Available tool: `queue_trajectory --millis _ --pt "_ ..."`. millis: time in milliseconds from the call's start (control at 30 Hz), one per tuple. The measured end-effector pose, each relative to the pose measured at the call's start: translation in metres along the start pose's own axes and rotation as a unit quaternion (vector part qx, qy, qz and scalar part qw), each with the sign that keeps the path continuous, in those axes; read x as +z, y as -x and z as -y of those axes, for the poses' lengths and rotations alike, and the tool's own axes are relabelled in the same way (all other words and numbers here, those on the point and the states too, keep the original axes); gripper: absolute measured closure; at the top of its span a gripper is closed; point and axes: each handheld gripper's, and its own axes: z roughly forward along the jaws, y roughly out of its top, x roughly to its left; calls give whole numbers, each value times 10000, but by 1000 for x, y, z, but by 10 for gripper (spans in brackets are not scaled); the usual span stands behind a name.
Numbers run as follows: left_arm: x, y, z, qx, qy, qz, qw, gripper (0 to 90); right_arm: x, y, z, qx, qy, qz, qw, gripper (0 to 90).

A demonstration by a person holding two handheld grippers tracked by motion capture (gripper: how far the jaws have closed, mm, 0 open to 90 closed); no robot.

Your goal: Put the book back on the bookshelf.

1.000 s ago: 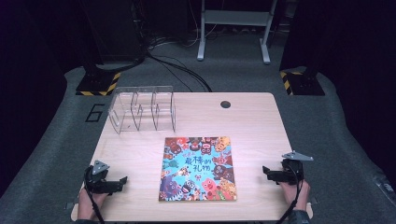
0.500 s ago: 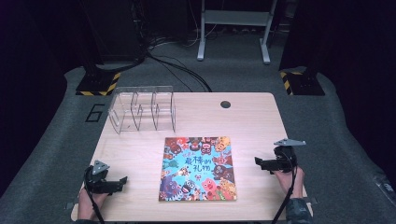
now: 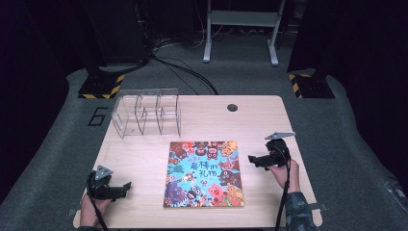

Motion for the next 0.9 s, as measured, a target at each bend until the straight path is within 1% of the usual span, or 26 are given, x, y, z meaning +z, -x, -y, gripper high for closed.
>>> queue_trajectory --millis 33,67,133,167,200,267,300,333,433,467,500,533,567,600,633,667,733,767,900 --pt "0 0 0 0 0 0 10000 1 0 0 0 0 0 0 10000 9" --pt "0 0 0 5 -4 3 10000 1 6 -2 -3 -150 -38 -37 9999 12" --pt "0 0 0 2 -3 3 10000 1 12 -7 -6 -170 -102 -144 9997 13" --pt "0 0 0 -1 1 2 10000 1 15 -9 -7 -125 -137 -179 9997 13" --pt "0 0 0 -3 3 1 10000 1 18 -11 -8 -176 -213 -217 9994 14" --pt "0 0 0 -11 7 -1 10000 1 24 -13 -9 -278 -260 -298 9988 16" --pt "0 0 0 2 -1 3 10000 1 27 -16 -9 -205 -335 -312 9987 20" --pt "0 0 0 0 1 2 10000 1 30 -17 -10 -251 -362 -340 9985 22" --pt "0 0 0 -1 3 1 10000 1 40 -22 -9 -218 -455 -437 9978 39" --pt "0 0 0 -3 3 2 10000 1 43 -22 -9 -253 -511 -473 9973 39" --pt "0 0 0 6 -3 2 10000 1 46 -24 -9 -182 -579 -520 9968 42" --pt "0 0 0 -6 5 0 10000 1 49 -25 -9 -203 -616 -548 9964 50" --pt "0 0 0 4 -3 4 10000 1 51 -27 -9 -146 -646 -537 9964 62" --pt "0 0 0 -10 5 2 10000 1 53 -27 -8 -175 -663 -589 9959 70" --pt "0 0 0 6 -4 3 10000 1 56 -28 -9 -197 -694 -594 9956 89" --pt "0 0 0 1 0 3 10000 1 58 -30 -8 -194 -723 -647 9951 116" --pt "0 0 0 3 -1 2 10000 1 63 -33 -8 -209 -830 -678 9940 133" --pt "0 0 0 7 -5 4 10000 1 65 -35 -7 -176 -880 -694 9935 140" --pt "0 0 0 0 1 2 10000 1 71 -37 -6 -209 -972 -736 9923 159"
